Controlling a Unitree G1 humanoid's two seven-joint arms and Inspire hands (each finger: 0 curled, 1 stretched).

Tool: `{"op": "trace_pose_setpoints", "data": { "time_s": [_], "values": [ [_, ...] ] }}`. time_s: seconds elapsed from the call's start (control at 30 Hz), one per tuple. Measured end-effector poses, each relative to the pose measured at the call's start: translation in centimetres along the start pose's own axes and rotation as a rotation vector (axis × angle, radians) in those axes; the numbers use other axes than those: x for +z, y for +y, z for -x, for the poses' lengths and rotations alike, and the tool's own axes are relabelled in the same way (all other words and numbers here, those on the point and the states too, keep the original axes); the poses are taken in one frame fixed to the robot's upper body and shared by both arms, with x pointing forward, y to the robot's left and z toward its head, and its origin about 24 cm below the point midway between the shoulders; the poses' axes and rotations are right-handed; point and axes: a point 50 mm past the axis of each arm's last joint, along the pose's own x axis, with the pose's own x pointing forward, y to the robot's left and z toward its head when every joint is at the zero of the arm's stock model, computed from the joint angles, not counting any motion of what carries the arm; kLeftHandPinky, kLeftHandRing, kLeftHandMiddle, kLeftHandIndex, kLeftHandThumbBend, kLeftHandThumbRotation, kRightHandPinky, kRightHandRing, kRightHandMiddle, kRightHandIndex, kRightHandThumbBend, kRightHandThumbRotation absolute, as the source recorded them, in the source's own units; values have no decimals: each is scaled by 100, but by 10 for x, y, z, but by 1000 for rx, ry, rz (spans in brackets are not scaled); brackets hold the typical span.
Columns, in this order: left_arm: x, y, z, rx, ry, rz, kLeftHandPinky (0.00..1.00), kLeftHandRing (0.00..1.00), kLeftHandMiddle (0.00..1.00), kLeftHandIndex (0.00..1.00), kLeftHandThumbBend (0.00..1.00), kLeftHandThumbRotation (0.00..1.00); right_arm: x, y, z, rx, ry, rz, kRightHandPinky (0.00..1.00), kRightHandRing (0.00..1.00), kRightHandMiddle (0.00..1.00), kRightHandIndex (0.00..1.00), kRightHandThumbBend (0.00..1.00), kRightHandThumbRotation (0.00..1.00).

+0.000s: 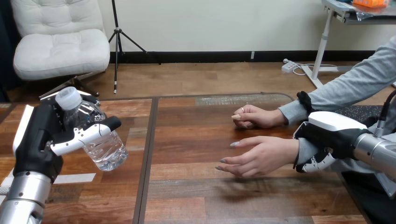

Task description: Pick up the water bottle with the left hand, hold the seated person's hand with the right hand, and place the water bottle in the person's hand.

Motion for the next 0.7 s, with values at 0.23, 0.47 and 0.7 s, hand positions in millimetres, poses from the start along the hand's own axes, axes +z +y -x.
{"op": "trace_pose_setpoints", "data": {
  "time_s": [0.23,0.47,0.7],
  "values": [
    [0,0,0,0,0,0,30,35,39,40,74,0,0,0,0,-3,-1,-5,24,29,36,40,46,0],
    [0,0,0,0,0,0,30,35,39,40,74,0,-1,2,1,0,0,-7,24,29,36,41,47,0],
    [0,0,0,0,-1,0,29,35,39,39,74,0,-1,4,1,1,1,-14,24,28,35,40,49,0]
  ]
}}
